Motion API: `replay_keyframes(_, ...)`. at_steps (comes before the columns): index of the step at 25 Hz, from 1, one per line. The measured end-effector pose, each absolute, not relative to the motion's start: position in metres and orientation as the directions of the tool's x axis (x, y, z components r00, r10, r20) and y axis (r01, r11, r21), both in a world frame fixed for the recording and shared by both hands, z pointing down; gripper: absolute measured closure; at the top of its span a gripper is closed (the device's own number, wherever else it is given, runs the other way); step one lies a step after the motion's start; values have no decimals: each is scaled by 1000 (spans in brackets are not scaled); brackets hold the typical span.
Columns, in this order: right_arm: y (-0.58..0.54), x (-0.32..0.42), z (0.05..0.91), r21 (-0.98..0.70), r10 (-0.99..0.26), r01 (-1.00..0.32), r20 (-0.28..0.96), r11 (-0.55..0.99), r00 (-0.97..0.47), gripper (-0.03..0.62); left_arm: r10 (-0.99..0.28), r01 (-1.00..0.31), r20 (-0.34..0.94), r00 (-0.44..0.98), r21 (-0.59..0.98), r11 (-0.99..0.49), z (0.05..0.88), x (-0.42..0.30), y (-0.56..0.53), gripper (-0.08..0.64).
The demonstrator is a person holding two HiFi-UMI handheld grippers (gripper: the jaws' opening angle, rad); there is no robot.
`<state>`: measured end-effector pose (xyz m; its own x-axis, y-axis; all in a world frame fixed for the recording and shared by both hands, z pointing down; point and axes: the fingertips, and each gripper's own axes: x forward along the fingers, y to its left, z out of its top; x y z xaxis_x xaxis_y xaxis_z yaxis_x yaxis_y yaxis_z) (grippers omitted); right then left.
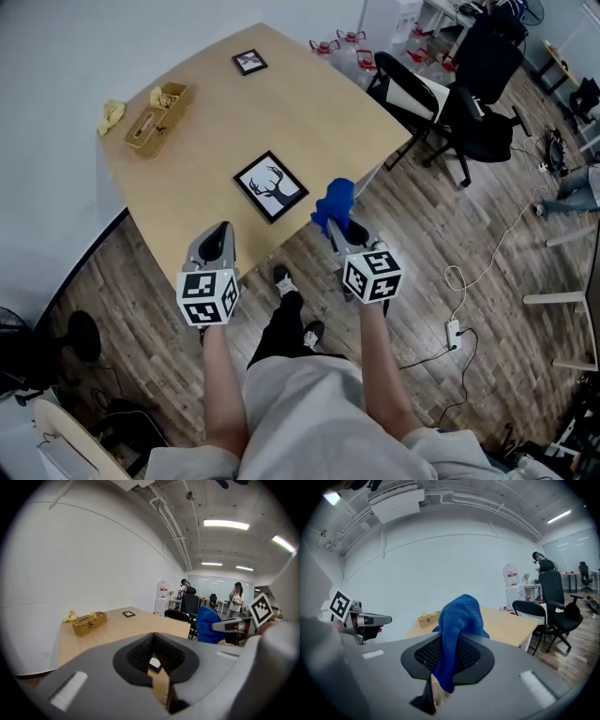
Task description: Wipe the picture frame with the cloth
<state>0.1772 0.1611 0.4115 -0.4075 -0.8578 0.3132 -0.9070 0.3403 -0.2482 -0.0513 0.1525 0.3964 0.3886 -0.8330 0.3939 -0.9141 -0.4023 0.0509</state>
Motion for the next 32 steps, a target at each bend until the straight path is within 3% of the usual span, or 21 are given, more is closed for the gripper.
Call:
replay_keyframes(8, 64, 168, 446, -201, -786, -886, 408, 419, -464, 538, -781, -909, 485, 393, 76, -410, 446, -63, 67, 508)
replay_keyframes(19, -33, 111, 511, -116, -592, -779, 584, 616, -555, 538, -624, -853, 612, 486, 177, -491, 553, -61, -1, 508)
replay_keyframes(27, -58, 76, 542, -102, -549, -757, 628, 645, -552, 538, -532, -814, 660, 531, 224, -536, 602, -47, -7, 508)
replay_keyframes(32, -72, 63, 552, -91, -569, -749, 593, 656, -570, 538, -457, -782, 699, 550, 238, -575, 631, -29, 0, 508)
